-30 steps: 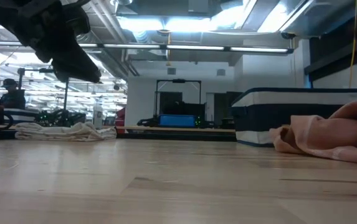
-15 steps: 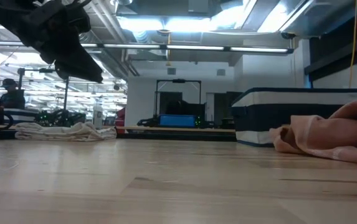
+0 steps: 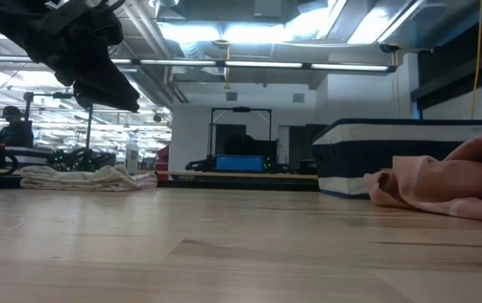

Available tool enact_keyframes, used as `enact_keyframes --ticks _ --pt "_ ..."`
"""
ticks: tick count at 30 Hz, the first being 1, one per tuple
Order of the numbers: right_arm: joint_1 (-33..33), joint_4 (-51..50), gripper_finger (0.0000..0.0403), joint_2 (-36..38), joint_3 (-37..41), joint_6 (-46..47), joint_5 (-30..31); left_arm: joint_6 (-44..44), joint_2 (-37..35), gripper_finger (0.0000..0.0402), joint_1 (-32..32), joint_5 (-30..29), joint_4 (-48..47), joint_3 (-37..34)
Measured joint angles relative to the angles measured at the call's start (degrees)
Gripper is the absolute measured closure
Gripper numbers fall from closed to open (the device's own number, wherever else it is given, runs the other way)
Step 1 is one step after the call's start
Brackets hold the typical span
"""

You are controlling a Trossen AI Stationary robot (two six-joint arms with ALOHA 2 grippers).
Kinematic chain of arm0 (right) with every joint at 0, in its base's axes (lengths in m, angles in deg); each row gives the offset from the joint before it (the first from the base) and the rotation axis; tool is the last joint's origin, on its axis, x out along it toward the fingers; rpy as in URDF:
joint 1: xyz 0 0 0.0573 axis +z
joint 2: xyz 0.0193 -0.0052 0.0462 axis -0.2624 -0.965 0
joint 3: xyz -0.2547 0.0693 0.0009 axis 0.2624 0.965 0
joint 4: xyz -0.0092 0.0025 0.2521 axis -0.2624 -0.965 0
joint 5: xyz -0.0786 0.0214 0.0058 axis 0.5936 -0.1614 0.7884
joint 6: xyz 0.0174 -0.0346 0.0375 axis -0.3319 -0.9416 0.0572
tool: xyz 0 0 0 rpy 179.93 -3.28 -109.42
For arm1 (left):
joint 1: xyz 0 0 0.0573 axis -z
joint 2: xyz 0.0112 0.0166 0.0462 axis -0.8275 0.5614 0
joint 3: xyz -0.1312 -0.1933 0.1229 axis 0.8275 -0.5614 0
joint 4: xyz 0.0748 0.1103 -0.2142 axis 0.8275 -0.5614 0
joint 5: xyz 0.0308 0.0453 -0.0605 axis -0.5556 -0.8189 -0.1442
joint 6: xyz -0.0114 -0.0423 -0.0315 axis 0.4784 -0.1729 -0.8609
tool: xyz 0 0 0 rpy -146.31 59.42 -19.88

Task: Fold towel
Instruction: Fold the white towel on the table

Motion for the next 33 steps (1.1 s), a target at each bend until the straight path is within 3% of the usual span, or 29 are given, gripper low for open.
enact_keyframes --ticks 5,11,15,18,21,25,33 --pt "-2.65 -8.00 0.0384 1.19 -12.47 -21.89 9.56 1.80 0.00 0.0247 -0.02 -0.06 3.27 0.00" --pt "-7.59 -5.40 0.0392 1.17 -19.69 -52.79 29.81 1.26 0.02 0.0247 -1.62 -0.46 8.94 0.00" --pt "-11.91 0.07 0.0398 1.17 -18.87 -63.70 33.77 3.48 0.67 0.0247 -2.28 6.36 17.76 0.00" --pt "-14.54 9.62 0.0397 1.08 -15.63 -70.75 34.04 6.28 3.23 0.0247 -0.71 9.84 24.97 0.07" --pt "-16.91 21.37 0.0399 1.06 -11.22 -74.29 32.23 8.03 7.83 0.0247 1.54 11.53 31.35 0.07" --pt "-20.96 30.01 0.0398 1.01 -6.19 -70.45 34.22 4.16 13.86 0.0247 3.71 11.72 33.99 0.07" --pt "-30.65 51.26 0.0399 -0.08 -4.53 -68.73 36.08 -5.61 18.30 0.0247 7.23 11.66 25.99 0.04"
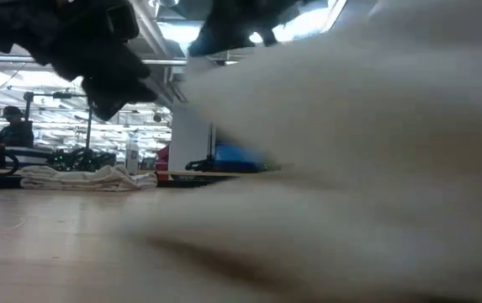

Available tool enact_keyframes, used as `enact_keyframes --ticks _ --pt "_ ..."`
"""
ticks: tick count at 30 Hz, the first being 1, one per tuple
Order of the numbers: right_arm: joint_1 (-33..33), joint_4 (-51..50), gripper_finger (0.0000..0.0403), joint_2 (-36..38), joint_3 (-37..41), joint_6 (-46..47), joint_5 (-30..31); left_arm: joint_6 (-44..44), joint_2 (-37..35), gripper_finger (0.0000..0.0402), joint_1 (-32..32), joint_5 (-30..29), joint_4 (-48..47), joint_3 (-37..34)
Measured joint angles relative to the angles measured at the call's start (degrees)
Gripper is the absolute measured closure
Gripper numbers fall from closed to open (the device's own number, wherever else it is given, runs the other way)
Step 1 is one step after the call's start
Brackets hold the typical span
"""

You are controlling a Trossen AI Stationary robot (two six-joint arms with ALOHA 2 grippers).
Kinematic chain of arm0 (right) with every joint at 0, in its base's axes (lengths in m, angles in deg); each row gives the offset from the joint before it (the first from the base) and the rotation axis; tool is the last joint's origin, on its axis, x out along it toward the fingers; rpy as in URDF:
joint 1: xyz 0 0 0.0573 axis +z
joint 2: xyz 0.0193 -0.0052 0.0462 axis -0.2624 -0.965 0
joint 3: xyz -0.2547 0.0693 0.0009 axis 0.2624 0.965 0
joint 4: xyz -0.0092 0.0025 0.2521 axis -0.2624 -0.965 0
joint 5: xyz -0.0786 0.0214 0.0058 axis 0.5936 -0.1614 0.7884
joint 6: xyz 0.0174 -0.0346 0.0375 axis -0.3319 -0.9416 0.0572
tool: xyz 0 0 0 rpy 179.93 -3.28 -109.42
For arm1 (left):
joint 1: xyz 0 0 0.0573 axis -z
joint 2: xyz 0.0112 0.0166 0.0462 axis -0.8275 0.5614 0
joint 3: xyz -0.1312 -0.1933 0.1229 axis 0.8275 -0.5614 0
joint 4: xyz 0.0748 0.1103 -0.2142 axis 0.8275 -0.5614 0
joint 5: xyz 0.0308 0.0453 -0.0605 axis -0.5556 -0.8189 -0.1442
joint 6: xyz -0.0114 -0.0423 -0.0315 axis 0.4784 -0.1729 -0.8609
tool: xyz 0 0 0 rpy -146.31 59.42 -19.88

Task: Fold towel
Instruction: Fold the white towel on the table

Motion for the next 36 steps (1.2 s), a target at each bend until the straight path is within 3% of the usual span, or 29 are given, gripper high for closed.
enact_keyframes --ticks 5,8,14,20,23,27,30,33,36 --pt "-6.71 8.95 0.0378 -0.13 -0.04 -1.36 -0.65 -5.27 -1.96 0.0247 2.59 0.38 -3.97 0.00" --pt "-9.99 8.57 0.0352 0.16 -0.04 -1.47 -5.36 -7.81 -4.34 0.0247 4.02 0.44 -6.16 0.00" --pt "-12.71 -6.76 0.0268 6.76 -2.92 -7.35 -21.62 -14.12 -6.02 0.0247 5.81 -0.31 -8.59 0.02" --pt "-9.74 -25.16 0.0216 11.07 -3.15 -11.82 -23.37 -20.82 -6.46 0.0247 7.84 -0.62 -18.05 0.03" --pt "-7.07 -27.52 0.0206 11.37 -1.35 -13.23 -23.30 -21.42 -9.14 0.0247 7.98 -0.18 -29.40 2.60" --pt "-2.68 -18.23 0.0207 10.99 7.17 -16.03 -23.45 -19.83 -13.19 0.0247 8.73 -5.37 -39.03 9.69" --pt "0.21 -2.58 0.0212 10.99 14.37 -15.70 -23.29 -17.42 -12.80 0.0247 11.17 -9.63 -37.51 14.23" --pt "2.65 12.67 0.0217 10.51 20.83 -13.37 -22.20 -14.47 -8.19 0.0256 14.60 -13.27 -34.07 17.11" --pt "4.00 20.53 0.0218 9.87 24.82 -11.13 -20.74 -12.87 -0.95 0.0270 17.12 -12.70 -31.46 20.57"
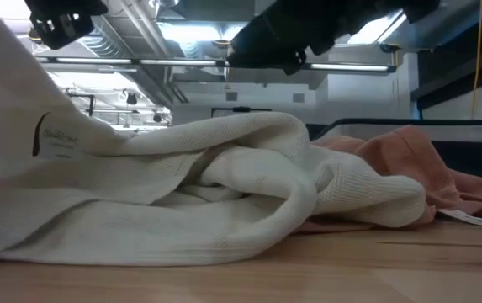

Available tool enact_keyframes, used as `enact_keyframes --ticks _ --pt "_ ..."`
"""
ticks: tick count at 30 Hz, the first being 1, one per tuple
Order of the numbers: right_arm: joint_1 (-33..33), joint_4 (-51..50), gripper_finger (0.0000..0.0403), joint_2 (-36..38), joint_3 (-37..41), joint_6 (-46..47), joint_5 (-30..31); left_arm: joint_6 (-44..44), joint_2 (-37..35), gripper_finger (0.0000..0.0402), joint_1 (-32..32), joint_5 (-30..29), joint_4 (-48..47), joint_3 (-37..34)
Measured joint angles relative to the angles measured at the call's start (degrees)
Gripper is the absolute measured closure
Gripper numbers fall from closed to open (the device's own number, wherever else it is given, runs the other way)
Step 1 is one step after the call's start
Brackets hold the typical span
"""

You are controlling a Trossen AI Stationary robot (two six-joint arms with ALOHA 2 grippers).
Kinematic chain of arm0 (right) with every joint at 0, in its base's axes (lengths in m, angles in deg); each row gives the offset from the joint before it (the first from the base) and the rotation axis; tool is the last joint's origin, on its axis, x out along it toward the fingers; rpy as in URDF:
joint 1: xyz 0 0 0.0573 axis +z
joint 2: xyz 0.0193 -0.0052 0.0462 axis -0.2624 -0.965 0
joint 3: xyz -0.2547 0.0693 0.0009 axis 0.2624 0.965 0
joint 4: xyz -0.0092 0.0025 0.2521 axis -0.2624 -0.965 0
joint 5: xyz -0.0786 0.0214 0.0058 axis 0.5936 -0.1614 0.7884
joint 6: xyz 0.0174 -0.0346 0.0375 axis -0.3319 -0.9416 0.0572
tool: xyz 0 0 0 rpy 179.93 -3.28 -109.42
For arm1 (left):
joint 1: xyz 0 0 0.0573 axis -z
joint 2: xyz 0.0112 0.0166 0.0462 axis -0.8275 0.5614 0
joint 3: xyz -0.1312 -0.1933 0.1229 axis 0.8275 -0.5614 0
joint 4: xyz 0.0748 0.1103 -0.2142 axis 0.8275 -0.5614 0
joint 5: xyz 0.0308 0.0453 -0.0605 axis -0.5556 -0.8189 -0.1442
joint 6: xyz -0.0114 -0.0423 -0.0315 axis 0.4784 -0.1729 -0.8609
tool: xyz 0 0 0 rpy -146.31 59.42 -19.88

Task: Fold towel
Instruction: Fold the white towel on the table

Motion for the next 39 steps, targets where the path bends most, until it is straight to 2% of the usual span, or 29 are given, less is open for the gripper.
enact_keyframes --ticks 5,8,11,13,22,24,29,34,37,39 --pt "0.37 1.14 0.0219 -1.31 1.59 3.81 2.19 0.78 12.54 0.0284 4.33 1.22 0.54 9.93" --pt "0.39 1.77 0.0219 -2.90 1.67 5.48 2.67 2.34 19.47 0.0291 6.72 1.85 -3.26 17.77" --pt "0.49 4.43 0.0219 -5.35 1.62 7.24 2.62 2.07 24.97 0.0299 8.90 -0.28 -11.68 25.31" --pt "1.13 5.93 0.0219 -7.32 1.76 7.88 1.47 1.92 27.98 0.0306 10.00 -1.29 -14.06 27.72" --pt "3.48 8.65 0.0219 -10.28 1.69 10.07 1.65 1.92 30.23 0.0313 9.78 -1.49 -11.10 27.56" --pt "3.47 8.98 0.0219 -10.28 1.65 10.43 1.74 0.65 30.08 0.0308 9.18 -1.38 -12.78 27.56" --pt "4.66 9.00 0.0219 -10.45 1.65 13.33 2.96 -5.63 31.85 0.0258 8.37 0.42 -17.41 27.56" --pt "7.03 8.83 0.0219 -10.75 1.65 14.90 5.76 -8.53 35.56 0.0201 10.12 2.11 -12.69 27.55" --pt "8.14 8.79 0.0219 -10.79 1.65 14.99 7.95 -11.65 36.94 0.0188 11.01 1.31 -12.24 27.53" --pt "8.74 8.82 0.0219 -10.79 1.65 15.19 9.46 -12.94 37.72 0.0187 11.35 -1.46 -12.24 27.53"
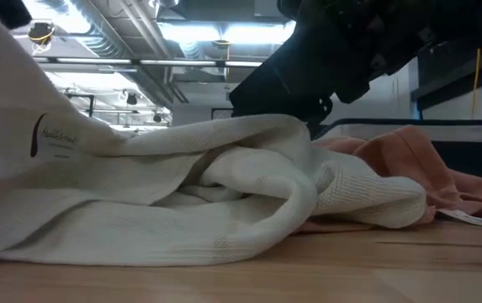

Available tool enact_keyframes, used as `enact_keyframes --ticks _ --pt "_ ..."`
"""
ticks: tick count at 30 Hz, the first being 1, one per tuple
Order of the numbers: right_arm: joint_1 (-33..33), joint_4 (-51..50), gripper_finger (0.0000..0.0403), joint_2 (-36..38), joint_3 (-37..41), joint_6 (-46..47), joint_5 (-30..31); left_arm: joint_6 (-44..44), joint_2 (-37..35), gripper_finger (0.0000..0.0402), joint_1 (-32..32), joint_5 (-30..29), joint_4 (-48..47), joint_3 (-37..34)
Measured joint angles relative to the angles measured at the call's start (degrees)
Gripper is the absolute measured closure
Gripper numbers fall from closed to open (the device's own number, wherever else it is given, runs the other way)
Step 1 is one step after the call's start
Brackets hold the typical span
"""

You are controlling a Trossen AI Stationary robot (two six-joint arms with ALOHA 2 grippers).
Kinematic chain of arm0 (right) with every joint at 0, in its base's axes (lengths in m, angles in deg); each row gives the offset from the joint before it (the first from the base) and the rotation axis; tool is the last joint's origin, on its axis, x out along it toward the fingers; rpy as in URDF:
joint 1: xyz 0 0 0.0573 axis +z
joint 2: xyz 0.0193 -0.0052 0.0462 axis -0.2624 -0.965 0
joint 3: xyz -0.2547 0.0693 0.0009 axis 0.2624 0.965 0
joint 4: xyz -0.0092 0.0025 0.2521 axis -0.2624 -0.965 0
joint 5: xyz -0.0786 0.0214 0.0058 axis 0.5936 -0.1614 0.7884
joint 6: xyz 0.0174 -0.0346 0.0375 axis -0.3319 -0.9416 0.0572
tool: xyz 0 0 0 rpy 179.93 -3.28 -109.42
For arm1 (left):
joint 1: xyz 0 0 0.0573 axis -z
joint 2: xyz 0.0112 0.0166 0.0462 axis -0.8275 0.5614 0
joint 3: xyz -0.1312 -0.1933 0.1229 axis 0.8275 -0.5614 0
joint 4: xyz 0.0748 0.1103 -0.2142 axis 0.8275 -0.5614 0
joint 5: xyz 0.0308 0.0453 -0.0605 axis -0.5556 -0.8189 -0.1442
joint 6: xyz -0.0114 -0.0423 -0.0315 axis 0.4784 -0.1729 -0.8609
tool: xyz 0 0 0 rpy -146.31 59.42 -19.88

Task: Fold towel
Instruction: Fold the white towel on the table

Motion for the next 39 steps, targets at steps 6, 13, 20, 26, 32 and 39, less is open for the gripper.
enact_keyframes --ticks 6,13,20,26,32,39 --pt "0.02 -0.16 0.0219 0.00 0.00 2.14 1.03 2.21 2.47 0.0195 0.20 -5.00 5.06 -0.01" --pt "0.02 -0.44 0.0219 0.00 0.00 2.41 1.34 0.94 4.34 0.0196 -0.05 -7.28 5.61 -0.02" --pt "-0.03 -0.51 0.0219 0.00 0.00 2.42 2.69 -2.97 4.70 0.0196 -0.61 -9.20 0.18 -0.02" --pt "-0.07 -0.56 0.0219 0.00 0.00 2.40 2.69 -4.04 4.70 0.0233 -1.01 -9.31 -1.71 -0.07" --pt "-0.09 -0.59 0.0219 0.00 0.00 2.39 2.69 -1.45 4.70 0.0272 -0.94 -5.09 5.24 -0.07" --pt "-0.14 -0.60 0.0219 0.00 0.00 2.36 2.69 -2.78 4.68 0.0274 -1.08 -4.52 0.37 -0.07"
